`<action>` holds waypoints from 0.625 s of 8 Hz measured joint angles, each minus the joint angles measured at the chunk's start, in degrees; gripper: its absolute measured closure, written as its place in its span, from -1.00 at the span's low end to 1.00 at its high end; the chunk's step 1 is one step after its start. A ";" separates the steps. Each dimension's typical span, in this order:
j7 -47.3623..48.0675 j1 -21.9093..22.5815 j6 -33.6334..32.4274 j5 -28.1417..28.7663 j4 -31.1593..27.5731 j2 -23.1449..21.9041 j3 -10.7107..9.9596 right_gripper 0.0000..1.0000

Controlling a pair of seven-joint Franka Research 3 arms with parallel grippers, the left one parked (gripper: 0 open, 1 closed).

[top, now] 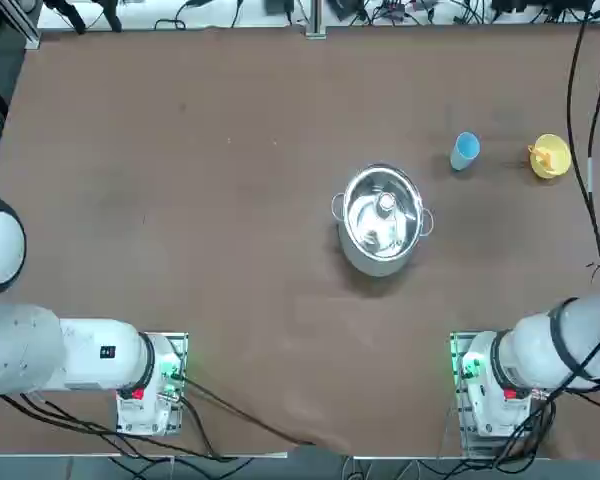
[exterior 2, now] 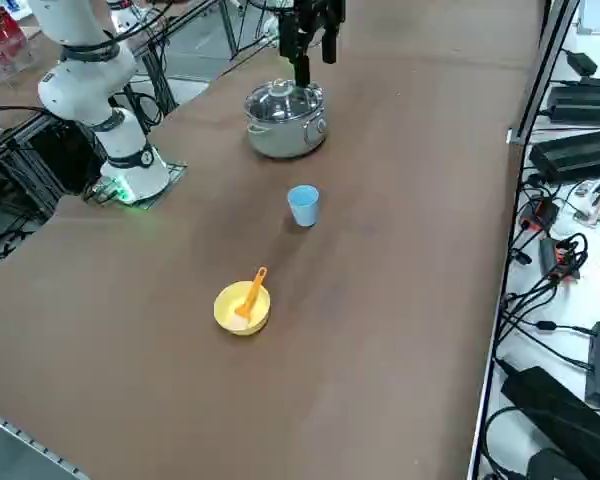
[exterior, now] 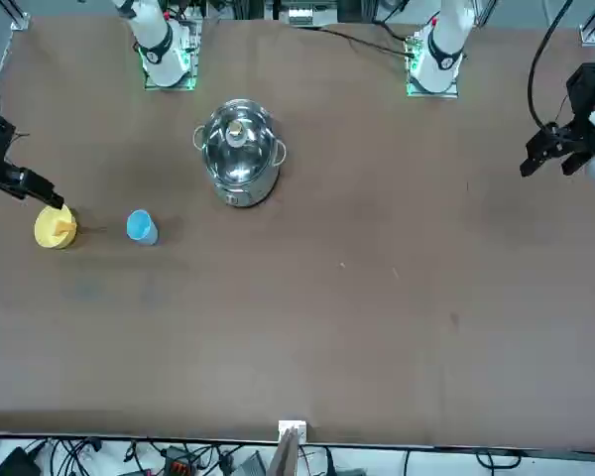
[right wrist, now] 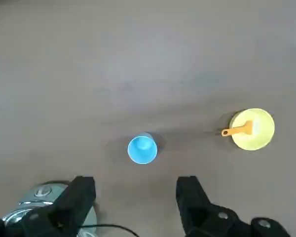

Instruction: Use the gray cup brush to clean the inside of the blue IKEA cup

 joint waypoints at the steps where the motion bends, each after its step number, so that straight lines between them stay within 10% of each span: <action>1: 0.00 0.06 0.21 0.00 0.06 -0.03 0.44 -1.00; 5: -3.31 -0.11 3.20 0.00 -0.78 1.65 0.89 -1.00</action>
